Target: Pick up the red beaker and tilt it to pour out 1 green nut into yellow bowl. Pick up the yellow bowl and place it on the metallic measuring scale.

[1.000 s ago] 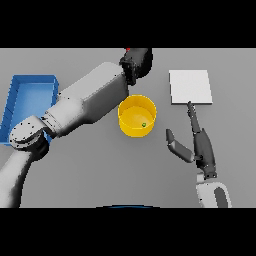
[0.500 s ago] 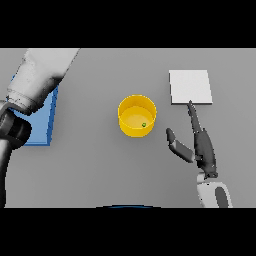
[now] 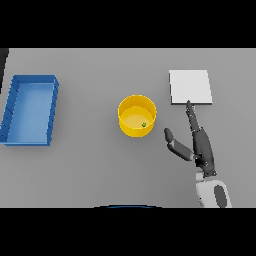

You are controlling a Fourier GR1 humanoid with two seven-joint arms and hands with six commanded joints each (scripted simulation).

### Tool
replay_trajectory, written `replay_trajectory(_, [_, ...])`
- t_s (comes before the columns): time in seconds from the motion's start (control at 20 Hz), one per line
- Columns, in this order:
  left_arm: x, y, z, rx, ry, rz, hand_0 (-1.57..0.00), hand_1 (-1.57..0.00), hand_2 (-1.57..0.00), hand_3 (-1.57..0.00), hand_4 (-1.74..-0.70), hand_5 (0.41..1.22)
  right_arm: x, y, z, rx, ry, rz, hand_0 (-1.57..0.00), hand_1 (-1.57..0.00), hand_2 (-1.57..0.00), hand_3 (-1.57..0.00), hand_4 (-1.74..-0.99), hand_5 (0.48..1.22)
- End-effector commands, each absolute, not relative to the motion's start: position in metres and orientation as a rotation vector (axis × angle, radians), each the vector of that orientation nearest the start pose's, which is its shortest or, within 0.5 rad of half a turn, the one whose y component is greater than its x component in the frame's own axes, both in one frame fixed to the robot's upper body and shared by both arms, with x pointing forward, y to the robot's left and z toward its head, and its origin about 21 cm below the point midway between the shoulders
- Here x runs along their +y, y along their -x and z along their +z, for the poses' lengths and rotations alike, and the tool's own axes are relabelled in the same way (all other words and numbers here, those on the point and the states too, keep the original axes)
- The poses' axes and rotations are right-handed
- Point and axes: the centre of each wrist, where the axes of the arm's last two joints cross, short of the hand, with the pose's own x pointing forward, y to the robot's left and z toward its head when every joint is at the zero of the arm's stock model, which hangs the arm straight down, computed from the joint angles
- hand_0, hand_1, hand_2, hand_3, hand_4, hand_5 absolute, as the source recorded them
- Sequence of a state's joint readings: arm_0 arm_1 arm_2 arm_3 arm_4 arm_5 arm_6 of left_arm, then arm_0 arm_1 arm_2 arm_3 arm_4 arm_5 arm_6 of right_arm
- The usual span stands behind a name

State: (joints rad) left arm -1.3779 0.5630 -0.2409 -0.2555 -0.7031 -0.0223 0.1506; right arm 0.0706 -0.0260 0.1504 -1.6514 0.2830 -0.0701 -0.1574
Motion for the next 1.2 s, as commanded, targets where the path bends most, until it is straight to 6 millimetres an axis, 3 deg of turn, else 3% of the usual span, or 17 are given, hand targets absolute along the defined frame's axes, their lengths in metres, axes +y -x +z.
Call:
replay_trajectory(0.0, [0.296, -0.482, 0.246, -1.173, -1.158, -0.826, -1.57, -1.57, -1.57, -1.43, -1.74, 1.221, -0.204, -0.23, 0.004, -1.763, 0.181, 0.302, 0.0, 0.0, 0.0, 0.0, -1.05, 0.653])
replay_trajectory(0.3, [0.337, -0.458, 0.176, -1.167, -0.982, -0.472, -1.57, -1.57, -1.57, -1.47, -1.74, 1.221, -0.205, -0.226, 0.007, -1.746, 0.236, 0.331, 0.0, 0.0, 0.0, 0.0, -1.052, 0.648])
replay_trajectory(0.35, [0.341, -0.454, 0.173, -1.159, -0.97, -0.433, -1.57, -1.57, -1.57, -1.48, -1.74, 1.221, -0.203, -0.226, 0.006, -1.748, 0.24, 0.338, 0.0, 0.0, 0.0, 0.0, -1.054, 0.648])
replay_trajectory(0.65, [0.336, -0.412, 0.128, -1.149, -0.896, -0.287, -1.57, -1.57, -1.57, -1.44, -1.74, 1.221, -0.207, -0.229, 0.005, -1.741, 0.234, 0.352, 0.0, 0.0, 0.0, 0.0, -1.018, 0.645])
replay_trajectory(0.9, [0.326, -0.385, 0.101, -1.163, -0.849, -0.219, -1.57, -1.57, -1.57, -1.51, -1.74, 1.221, -0.208, -0.229, 0.0, -1.745, 0.203, 0.344, 0.0, 0.0, 0.0, 0.0, -1.004, 0.648])
replay_trajectory(1.15, [0.32, -0.37, 0.089, -1.121, -0.815, -0.176, -1.57, -1.57, -1.57, -1.55, -1.74, 1.088, -0.205, -0.228, 0.003, -1.754, 0.203, 0.335, 0.0, 0.0, 0.0, 0.0, -1.012, 0.648])
